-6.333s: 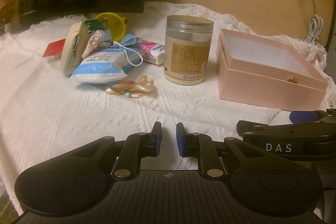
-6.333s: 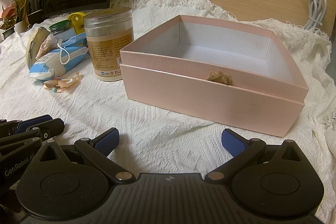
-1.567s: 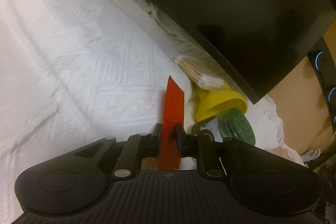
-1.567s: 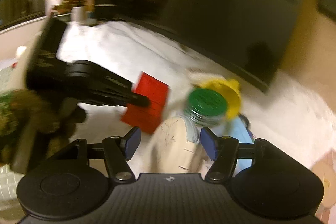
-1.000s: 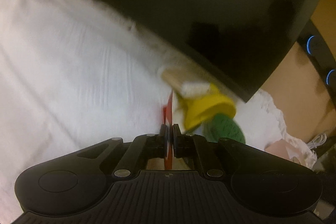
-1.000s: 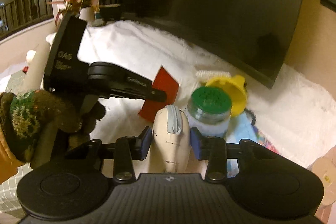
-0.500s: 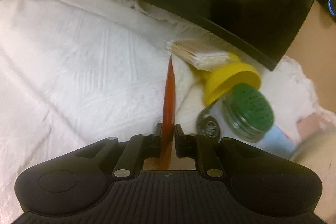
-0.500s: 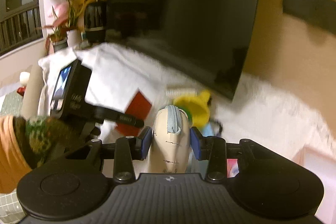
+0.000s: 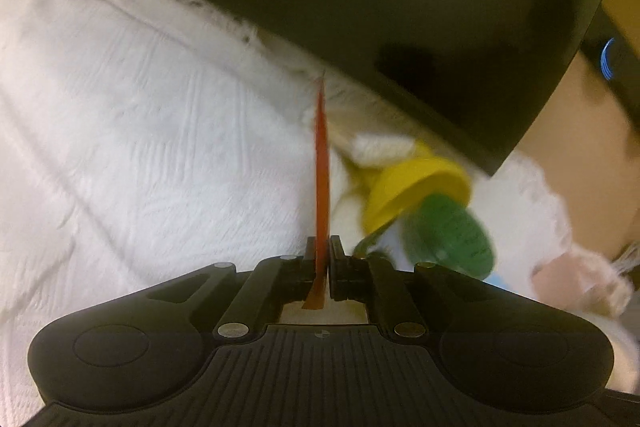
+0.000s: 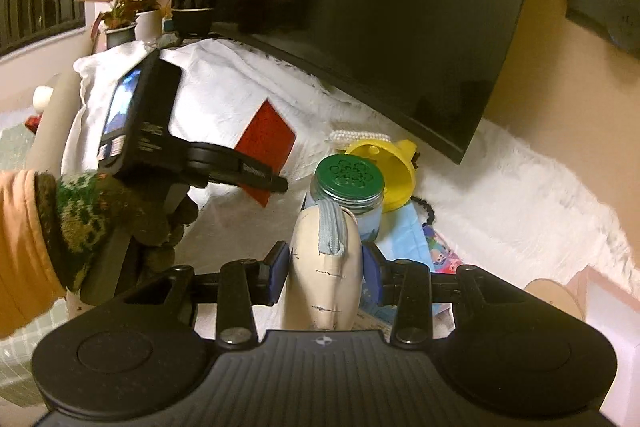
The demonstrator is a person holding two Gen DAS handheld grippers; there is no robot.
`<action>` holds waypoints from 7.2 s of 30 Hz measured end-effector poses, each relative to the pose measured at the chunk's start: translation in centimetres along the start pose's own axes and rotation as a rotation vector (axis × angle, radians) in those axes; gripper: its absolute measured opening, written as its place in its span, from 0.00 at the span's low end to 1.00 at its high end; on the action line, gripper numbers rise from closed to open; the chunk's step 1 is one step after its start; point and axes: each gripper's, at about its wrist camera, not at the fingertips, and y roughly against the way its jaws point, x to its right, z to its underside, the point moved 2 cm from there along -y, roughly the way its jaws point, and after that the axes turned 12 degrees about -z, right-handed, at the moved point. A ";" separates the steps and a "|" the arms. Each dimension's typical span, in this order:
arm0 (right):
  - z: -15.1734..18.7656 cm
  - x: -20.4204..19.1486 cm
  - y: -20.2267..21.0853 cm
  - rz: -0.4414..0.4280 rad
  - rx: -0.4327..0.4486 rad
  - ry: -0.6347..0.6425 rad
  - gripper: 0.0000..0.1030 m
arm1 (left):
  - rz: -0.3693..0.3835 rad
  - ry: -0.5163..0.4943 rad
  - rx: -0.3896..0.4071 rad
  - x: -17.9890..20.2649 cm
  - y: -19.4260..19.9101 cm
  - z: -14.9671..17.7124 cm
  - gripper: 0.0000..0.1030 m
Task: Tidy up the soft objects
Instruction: 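Carry both items to the pink box and open both tools to drop them inside, then regrasp the red card with the right tool and lay it on the puff, then move the left tool back over the pile of items, then lower the left tool onto the blue printed packet and close on it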
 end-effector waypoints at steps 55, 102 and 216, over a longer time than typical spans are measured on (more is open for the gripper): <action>14.3 21.7 17.7 0.434 0.191 -0.407 0.65 | 0.296 -0.416 -0.165 31.7 6.4 8.2 0.16; 3.6 30.5 13.4 0.236 0.021 -0.571 0.71 | 0.058 -0.281 -0.136 14.1 6.5 7.3 0.16; 18.5 8.3 12.0 0.253 -0.168 -0.267 0.72 | 0.022 -0.443 -0.202 19.9 2.5 11.7 0.59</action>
